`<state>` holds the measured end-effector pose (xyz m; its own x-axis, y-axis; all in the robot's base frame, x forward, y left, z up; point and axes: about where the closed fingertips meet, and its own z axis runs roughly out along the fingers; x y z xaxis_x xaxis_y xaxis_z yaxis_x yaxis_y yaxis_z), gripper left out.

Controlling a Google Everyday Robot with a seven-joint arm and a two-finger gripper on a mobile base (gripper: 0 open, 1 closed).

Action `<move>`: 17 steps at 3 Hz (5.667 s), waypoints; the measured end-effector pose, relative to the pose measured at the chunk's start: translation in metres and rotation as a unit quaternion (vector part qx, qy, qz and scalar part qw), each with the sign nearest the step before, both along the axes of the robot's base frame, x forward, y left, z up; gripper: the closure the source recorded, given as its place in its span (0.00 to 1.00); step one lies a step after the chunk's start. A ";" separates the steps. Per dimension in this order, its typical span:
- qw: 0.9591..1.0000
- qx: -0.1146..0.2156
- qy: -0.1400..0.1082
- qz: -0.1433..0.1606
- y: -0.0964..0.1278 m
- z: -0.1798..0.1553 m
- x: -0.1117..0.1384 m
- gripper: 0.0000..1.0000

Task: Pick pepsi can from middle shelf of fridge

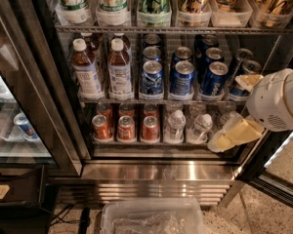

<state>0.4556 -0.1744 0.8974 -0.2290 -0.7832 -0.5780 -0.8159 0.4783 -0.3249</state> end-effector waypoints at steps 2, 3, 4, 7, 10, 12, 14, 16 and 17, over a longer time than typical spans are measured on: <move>0.992 0.051 -0.053 -0.103 -0.022 -0.028 0.022 0.00; 0.984 0.107 -0.067 -0.130 -0.030 -0.043 0.032 0.00; 0.972 0.163 -0.083 -0.147 -0.031 -0.050 0.040 0.00; 0.942 0.203 -0.189 -0.191 -0.035 -0.048 0.071 0.00; 0.931 0.193 -0.227 -0.209 -0.039 -0.053 0.074 0.00; 0.907 0.188 -0.296 -0.235 -0.045 -0.049 0.100 0.00; 0.893 0.206 -0.317 -0.246 -0.042 -0.046 0.116 0.13; 0.883 0.220 -0.316 -0.268 -0.049 -0.051 0.125 0.28; 0.878 0.229 -0.314 -0.279 -0.054 -0.054 0.130 0.34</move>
Offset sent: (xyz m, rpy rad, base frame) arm 0.0408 -0.0394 -0.0449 0.2008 -0.1759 -0.3214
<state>0.5852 -0.2281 0.8434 -0.0270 -0.3036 -0.9524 -0.1416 0.9443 -0.2970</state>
